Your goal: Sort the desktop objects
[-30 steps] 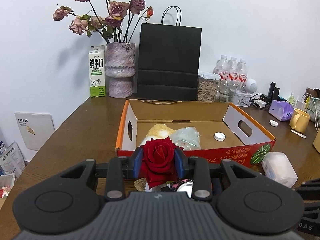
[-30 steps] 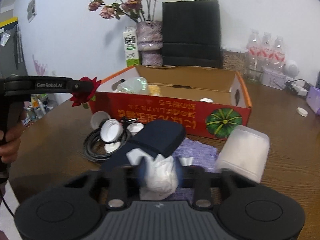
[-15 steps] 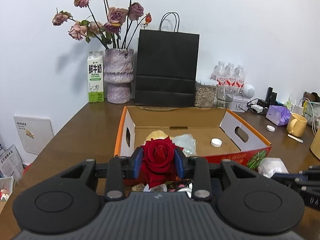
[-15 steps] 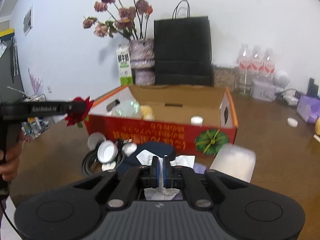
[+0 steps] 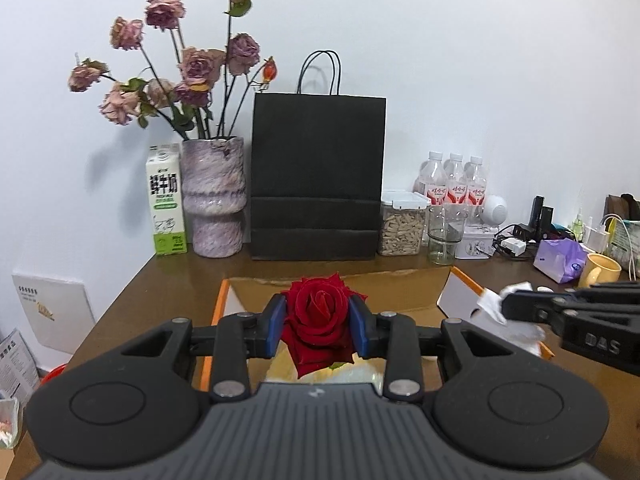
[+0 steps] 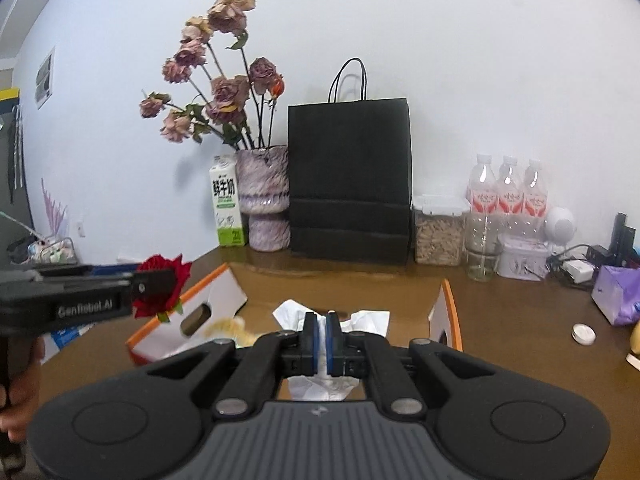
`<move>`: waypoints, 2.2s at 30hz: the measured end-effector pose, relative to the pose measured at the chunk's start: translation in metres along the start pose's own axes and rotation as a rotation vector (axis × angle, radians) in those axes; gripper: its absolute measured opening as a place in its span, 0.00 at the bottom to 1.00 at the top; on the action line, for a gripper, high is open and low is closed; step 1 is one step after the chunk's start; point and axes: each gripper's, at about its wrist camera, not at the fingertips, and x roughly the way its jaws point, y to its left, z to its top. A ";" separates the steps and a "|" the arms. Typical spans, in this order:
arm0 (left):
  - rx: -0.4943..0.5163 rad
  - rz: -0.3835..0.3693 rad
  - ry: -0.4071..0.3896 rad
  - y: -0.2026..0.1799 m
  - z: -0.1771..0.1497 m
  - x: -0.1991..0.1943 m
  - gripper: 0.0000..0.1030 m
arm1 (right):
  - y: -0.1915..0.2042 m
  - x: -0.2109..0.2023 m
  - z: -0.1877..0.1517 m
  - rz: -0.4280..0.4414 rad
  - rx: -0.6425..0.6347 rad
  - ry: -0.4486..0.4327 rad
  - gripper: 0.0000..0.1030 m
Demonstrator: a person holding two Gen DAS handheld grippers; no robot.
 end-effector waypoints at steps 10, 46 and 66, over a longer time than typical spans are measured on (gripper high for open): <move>-0.003 0.012 0.067 -0.009 0.009 0.070 0.33 | -0.019 0.085 0.014 -0.016 0.056 0.026 0.03; 0.000 0.152 0.066 -0.003 -0.010 0.081 1.00 | -0.021 0.080 -0.007 -0.078 0.033 0.016 1.00; 0.007 0.148 0.076 -0.008 -0.008 0.075 1.00 | -0.018 0.076 -0.004 -0.090 0.014 0.015 1.00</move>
